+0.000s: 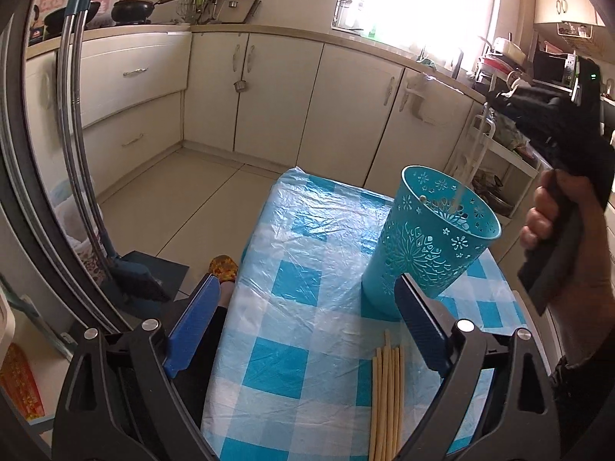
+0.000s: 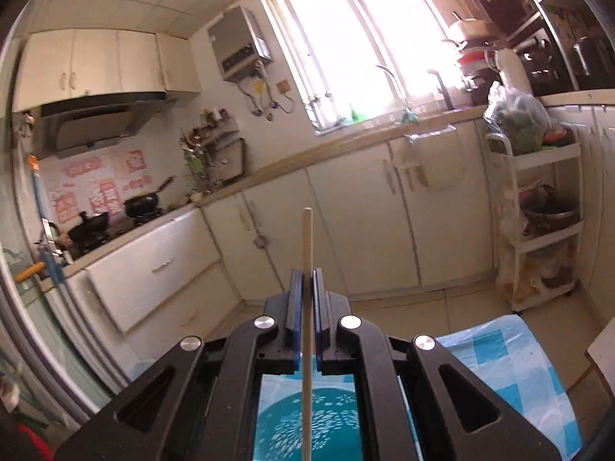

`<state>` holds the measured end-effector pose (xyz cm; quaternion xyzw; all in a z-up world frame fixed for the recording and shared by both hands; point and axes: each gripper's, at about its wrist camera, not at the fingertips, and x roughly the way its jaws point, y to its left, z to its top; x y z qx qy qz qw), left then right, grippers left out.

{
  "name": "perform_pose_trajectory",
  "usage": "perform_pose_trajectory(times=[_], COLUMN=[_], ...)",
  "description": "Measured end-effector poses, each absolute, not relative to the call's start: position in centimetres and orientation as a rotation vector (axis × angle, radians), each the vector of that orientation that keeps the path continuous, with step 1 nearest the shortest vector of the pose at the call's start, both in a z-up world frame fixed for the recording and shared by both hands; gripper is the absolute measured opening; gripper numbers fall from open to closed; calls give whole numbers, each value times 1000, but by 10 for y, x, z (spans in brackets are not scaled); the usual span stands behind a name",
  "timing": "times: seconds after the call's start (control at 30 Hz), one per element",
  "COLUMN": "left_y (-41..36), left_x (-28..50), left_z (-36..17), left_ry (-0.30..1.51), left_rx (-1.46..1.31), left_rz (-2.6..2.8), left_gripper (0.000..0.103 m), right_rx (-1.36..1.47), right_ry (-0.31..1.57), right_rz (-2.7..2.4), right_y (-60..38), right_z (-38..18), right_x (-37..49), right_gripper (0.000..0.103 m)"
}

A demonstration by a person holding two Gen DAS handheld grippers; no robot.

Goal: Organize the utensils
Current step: 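Release the chopstick from the right gripper into the teal holder, then grasp another wooden chopstick with the left gripper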

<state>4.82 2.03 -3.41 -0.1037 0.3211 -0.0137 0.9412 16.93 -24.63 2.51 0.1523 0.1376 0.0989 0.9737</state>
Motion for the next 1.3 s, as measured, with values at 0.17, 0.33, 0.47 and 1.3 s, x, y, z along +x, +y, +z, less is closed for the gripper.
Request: perform_pose_trajectory(times=[0.17, 0.33, 0.47, 1.3], left_y=[23, 28, 31, -16], left_x=[47, 48, 46, 40], left_z=[-35, -39, -43, -109], left_ry=[663, 685, 704, 944], left_rx=[-227, -246, -242, -41], left_rz=[-35, -21, -12, -103], left_gripper=[90, 90, 90, 90], right_rx=[275, 213, 204, 36], right_ry=[344, 368, 347, 938], right_rz=[204, 231, 231, 266], right_y=[-242, -243, -257, -207], right_z=[9, 1, 4, -169], right_x=[169, 146, 106, 59], right_gripper=[7, 18, 36, 8])
